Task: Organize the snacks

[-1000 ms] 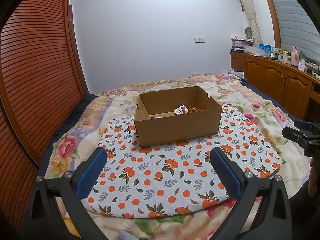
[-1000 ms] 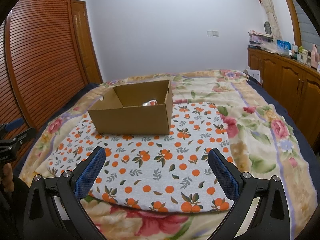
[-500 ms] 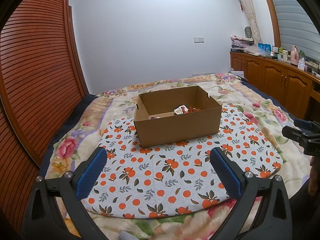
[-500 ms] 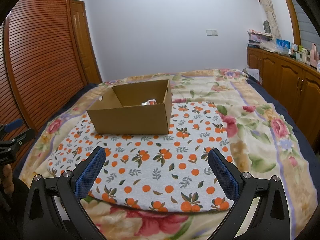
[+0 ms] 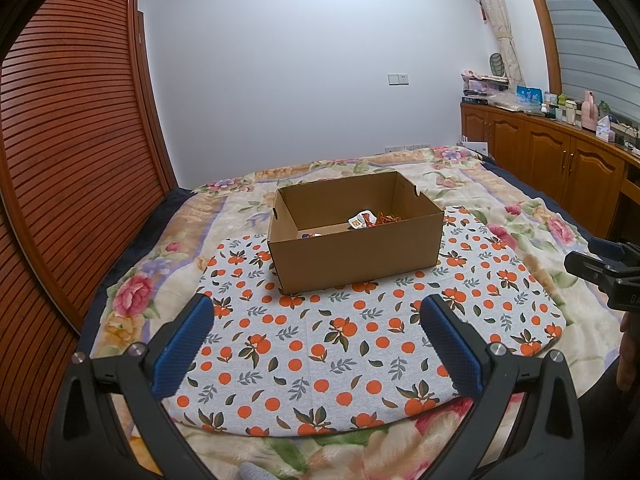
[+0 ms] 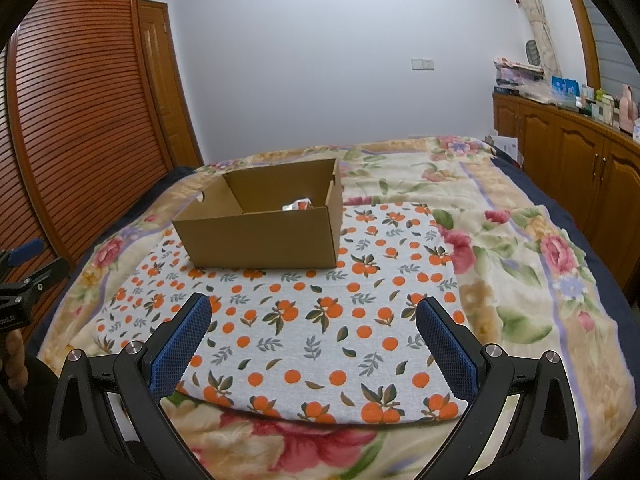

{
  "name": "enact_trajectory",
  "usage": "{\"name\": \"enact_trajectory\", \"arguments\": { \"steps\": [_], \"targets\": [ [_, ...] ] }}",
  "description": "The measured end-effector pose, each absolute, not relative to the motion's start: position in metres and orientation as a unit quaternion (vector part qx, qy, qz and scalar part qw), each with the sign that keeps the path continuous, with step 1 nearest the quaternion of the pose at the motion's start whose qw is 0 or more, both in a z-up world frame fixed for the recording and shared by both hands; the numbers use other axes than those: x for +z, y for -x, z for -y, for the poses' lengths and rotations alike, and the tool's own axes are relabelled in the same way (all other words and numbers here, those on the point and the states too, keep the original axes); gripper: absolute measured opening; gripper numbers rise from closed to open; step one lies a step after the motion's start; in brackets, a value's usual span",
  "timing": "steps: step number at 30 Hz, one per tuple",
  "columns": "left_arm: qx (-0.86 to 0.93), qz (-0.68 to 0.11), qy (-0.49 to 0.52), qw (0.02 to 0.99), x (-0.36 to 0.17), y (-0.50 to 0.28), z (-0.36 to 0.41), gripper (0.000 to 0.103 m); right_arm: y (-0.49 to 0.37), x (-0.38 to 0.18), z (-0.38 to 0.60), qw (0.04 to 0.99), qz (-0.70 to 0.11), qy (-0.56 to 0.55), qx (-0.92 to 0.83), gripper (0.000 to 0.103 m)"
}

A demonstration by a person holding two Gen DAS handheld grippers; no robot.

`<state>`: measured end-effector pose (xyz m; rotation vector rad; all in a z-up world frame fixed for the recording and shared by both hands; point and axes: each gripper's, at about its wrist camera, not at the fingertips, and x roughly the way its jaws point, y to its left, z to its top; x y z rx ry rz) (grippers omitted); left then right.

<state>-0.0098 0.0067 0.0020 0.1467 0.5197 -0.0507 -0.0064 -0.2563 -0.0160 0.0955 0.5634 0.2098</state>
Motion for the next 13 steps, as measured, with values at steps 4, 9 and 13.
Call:
{"name": "enact_trajectory", "arguments": {
  "steps": [4,9,13],
  "targets": [
    [-0.025,-0.256,-0.073,0.964,0.0021,0.0095,-0.0069,0.103,0.0063,-0.0159,0.2562,0.954,-0.277,-0.047,0.103,0.103],
    [-0.025,-0.256,-0.073,0.964,0.0019,0.0099,-0.0066,0.103,0.0063,-0.0159,0.2563,0.954,-0.277,-0.048,0.103,0.103],
    [-0.025,-0.256,-0.073,0.964,0.002,0.0096,-0.0067,0.103,0.0067,-0.0156,0.2568,0.954,-0.276,-0.048,0.103,0.103]
  ]
}}
